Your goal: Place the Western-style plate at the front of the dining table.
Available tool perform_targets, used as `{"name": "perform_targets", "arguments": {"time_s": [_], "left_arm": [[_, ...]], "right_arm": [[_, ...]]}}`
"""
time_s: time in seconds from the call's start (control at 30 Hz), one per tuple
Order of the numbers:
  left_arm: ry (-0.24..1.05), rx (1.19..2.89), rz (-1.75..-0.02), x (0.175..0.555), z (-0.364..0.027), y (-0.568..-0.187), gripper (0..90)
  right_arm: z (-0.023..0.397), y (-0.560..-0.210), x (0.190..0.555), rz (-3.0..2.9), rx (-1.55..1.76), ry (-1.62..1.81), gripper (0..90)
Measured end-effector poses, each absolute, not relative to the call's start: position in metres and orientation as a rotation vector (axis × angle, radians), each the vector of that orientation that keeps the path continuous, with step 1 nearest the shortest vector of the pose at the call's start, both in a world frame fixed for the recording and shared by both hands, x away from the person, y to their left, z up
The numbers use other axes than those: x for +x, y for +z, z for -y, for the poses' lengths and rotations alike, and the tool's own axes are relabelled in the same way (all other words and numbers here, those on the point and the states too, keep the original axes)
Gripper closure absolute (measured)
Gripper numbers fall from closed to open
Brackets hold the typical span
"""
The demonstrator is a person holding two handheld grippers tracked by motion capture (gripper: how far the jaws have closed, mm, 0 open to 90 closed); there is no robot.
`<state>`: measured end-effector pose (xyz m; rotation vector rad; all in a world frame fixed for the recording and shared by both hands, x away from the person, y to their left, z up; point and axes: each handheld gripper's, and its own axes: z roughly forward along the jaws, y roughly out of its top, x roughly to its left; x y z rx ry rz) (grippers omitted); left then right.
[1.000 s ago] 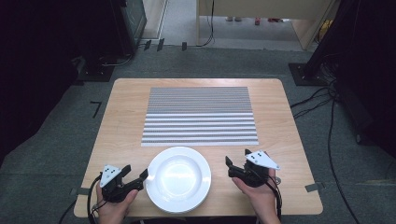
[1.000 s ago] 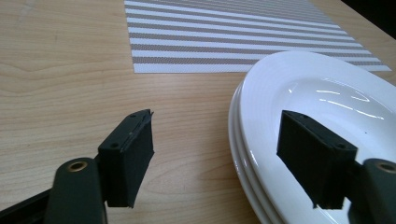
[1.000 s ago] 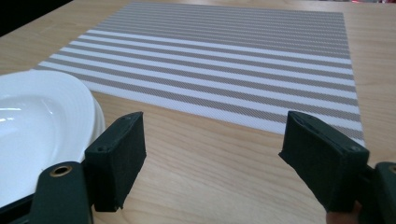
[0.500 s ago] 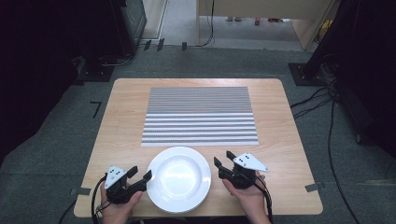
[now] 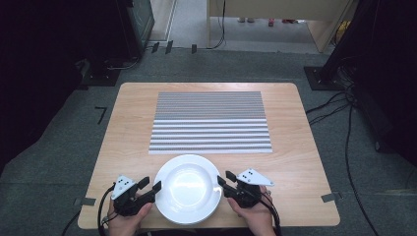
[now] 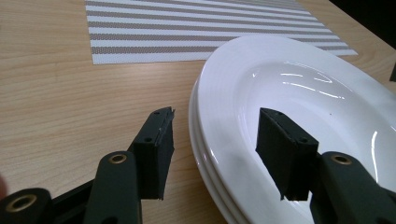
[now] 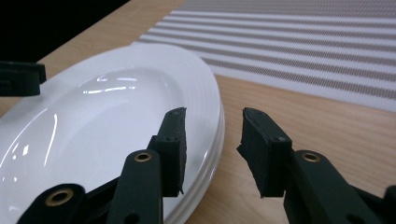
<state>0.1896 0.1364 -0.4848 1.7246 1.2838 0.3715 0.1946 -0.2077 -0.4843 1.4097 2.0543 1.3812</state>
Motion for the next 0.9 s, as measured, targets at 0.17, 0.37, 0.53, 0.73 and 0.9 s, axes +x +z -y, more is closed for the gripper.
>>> {"name": "perform_targets", "arguments": {"time_s": [0.17, 0.37, 0.53, 0.73, 0.9], "left_arm": [[0.361, 1.753, -1.266, 0.19, -0.134, -0.487, 50.6], [0.351, 1.786, -1.257, 0.19, -0.132, -0.489, 51.7], [0.326, 1.803, -1.254, 0.191, -0.131, -0.49, 51.9], [0.327, 1.812, -1.257, 0.192, -0.13, -0.492, 51.6], [0.328, 1.816, -1.261, 0.192, -0.129, -0.492, 50.6]], "right_arm": [[0.207, -0.488, 0.194, -2.096, 1.415, 1.392, 68.5], [0.209, -0.491, 0.193, -2.069, 1.479, 1.487, 71.4], [0.213, -0.493, 0.195, -2.039, 1.555, 1.547, 74.6], [0.216, -0.495, 0.197, -2.03, 1.655, 1.574, 76.9], [0.219, -0.496, 0.199, -2.013, 1.744, 1.611, 78.0]]}}
